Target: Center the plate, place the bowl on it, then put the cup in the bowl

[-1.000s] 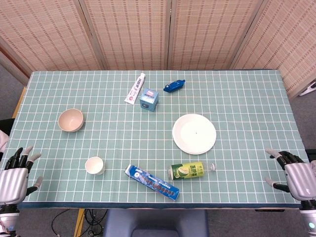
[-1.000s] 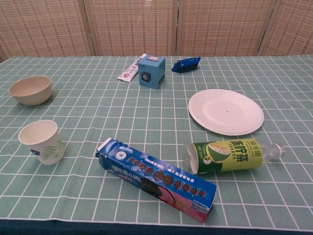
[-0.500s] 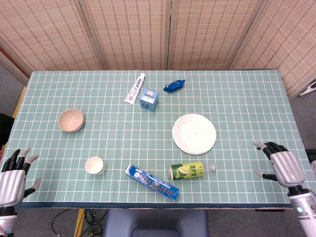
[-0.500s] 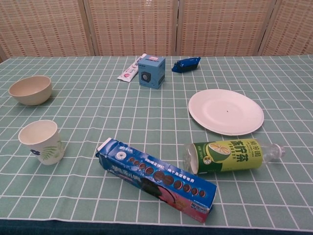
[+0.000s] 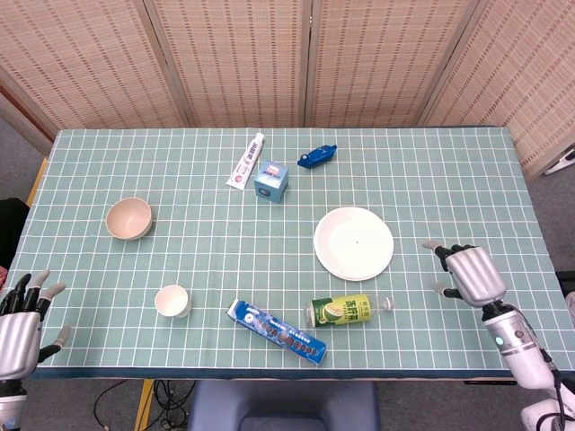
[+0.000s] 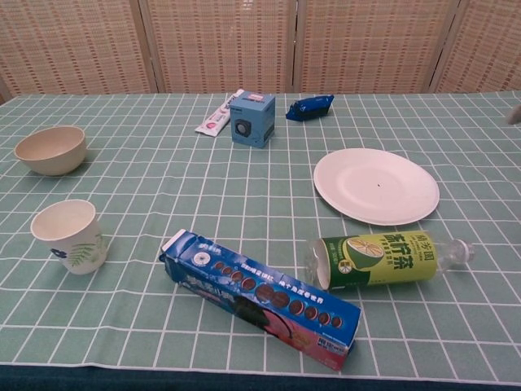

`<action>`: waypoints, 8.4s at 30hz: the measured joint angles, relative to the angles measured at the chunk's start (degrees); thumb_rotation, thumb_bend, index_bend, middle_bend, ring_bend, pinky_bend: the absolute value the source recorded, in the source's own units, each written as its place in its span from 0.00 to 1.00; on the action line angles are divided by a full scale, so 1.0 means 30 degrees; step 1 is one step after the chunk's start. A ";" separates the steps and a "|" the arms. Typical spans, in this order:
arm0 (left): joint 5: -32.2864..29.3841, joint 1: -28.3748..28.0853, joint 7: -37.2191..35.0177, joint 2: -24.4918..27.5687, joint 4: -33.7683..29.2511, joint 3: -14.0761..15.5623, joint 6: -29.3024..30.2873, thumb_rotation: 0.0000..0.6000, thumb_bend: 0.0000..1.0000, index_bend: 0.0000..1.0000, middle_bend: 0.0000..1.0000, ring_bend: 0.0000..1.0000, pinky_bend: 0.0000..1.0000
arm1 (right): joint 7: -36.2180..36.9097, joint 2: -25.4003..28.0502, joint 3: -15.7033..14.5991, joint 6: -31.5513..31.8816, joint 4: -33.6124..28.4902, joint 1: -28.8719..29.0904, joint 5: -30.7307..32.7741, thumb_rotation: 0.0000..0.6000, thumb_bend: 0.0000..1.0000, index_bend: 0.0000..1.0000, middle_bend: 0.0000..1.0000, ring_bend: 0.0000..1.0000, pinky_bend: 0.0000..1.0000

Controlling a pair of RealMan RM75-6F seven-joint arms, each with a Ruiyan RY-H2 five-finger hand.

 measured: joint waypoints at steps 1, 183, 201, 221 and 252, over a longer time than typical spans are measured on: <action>0.0001 0.0017 -0.0012 0.0003 -0.0001 0.0004 0.0012 1.00 0.27 0.23 0.09 0.00 0.15 | 0.0055 -0.0323 -0.0016 -0.0124 0.0470 0.0169 -0.0050 1.00 0.14 0.33 0.73 0.69 0.81; -0.2170 -1.0541 -0.2629 -0.3720 1.1398 -0.2363 -1.2171 1.00 0.27 0.39 0.91 0.87 0.97 | -0.3939 0.1979 -0.0199 0.5536 -0.5509 -0.0634 0.1688 1.00 0.01 0.19 0.48 0.47 0.70; -0.3988 -1.2172 -0.2228 -0.7607 1.7319 -0.2485 -1.4064 1.00 0.27 0.47 0.94 0.89 0.98 | -0.3864 0.2355 0.0062 0.5578 -0.5690 -0.1498 0.1692 1.00 0.01 0.19 0.49 0.47 0.70; -0.4868 -1.2719 -0.2379 -0.9350 2.0109 -0.2582 -1.4967 1.00 0.35 0.61 0.96 0.90 0.99 | -0.3666 0.2401 0.0430 0.5215 -0.5653 -0.1859 0.1922 1.00 0.01 0.20 0.50 0.47 0.70; -0.2520 -1.3157 -0.0360 -0.5209 0.9907 -0.1628 -1.3462 1.00 0.40 0.65 0.96 0.90 0.99 | -0.3460 0.2117 0.0000 0.4748 -0.4778 -0.2778 0.2175 1.00 0.01 0.21 0.45 0.41 0.58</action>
